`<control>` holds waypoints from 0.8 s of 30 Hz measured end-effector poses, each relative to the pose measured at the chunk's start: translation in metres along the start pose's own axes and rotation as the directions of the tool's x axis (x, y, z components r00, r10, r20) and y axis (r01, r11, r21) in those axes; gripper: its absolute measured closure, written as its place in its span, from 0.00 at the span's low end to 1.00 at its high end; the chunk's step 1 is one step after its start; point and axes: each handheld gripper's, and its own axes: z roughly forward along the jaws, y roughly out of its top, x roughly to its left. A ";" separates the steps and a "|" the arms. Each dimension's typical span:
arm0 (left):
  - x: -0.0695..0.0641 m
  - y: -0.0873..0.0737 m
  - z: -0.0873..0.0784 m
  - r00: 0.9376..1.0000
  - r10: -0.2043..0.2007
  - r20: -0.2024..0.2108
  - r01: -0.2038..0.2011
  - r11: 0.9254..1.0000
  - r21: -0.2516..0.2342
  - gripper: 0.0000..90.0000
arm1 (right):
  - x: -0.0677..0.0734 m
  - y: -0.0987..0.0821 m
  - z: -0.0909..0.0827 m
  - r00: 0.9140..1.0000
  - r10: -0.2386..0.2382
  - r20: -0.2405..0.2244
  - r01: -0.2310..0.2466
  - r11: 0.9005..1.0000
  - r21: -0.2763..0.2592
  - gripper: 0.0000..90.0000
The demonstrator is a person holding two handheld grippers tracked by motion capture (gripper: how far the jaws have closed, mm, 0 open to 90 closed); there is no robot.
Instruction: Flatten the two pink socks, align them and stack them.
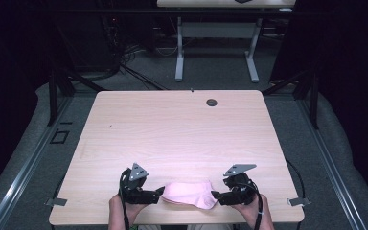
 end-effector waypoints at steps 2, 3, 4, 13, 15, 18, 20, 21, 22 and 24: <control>0.001 -0.001 0.002 1.000 -0.005 0.006 0.005 1.000 0.004 0.16 | 0.000 0.001 -0.001 1.000 0.007 0.014 -0.007 1.000 0.001 0.25; 0.003 -0.002 0.004 1.000 -0.009 0.000 0.009 1.000 0.007 0.14 | 0.000 0.000 0.000 1.000 0.007 0.021 -0.007 1.000 -0.004 0.20; 0.004 -0.002 0.004 1.000 -0.011 0.004 0.011 1.000 0.010 0.13 | 0.000 0.000 -0.001 1.000 0.003 0.019 -0.003 1.000 0.001 0.18; 0.024 -0.009 -0.013 0.997 -0.053 -0.055 0.052 0.999 -0.016 0.00 | -0.007 -0.001 -0.016 0.997 0.018 0.069 -0.014 0.998 -0.055 0.00; 0.030 -0.011 -0.018 0.996 -0.060 -0.069 0.058 0.998 -0.021 0.00 | -0.010 -0.002 -0.021 0.997 0.031 0.074 -0.024 0.996 -0.084 0.00; 0.037 -0.014 -0.023 0.994 -0.075 -0.084 0.073 0.997 -0.023 0.00 | -0.014 -0.002 -0.026 0.995 0.037 0.090 -0.029 0.995 -0.099 0.00; 0.043 -0.017 -0.025 0.992 -0.086 -0.089 0.084 0.996 -0.016 0.00 | -0.019 -0.004 -0.031 0.994 0.048 0.103 -0.037 0.993 -0.108 0.00; 0.046 -0.019 -0.026 0.991 -0.097 -0.096 0.095 0.995 -0.018 0.00 | -0.022 -0.005 -0.032 0.993 0.050 0.109 -0.038 0.993 -0.111 0.00; 0.049 -0.021 -0.027 0.989 -0.103 -0.102 0.101 0.995 -0.018 0.00 | -0.026 -0.006 -0.033 0.991 0.063 0.117 -0.049 0.992 -0.119 0.00; 0.056 -0.026 -0.029 0.987 -0.113 -0.111 0.112 0.994 -0.013 0.00 | -0.032 -0.010 -0.036 0.986 0.081 0.143 -0.063 0.990 -0.129 0.00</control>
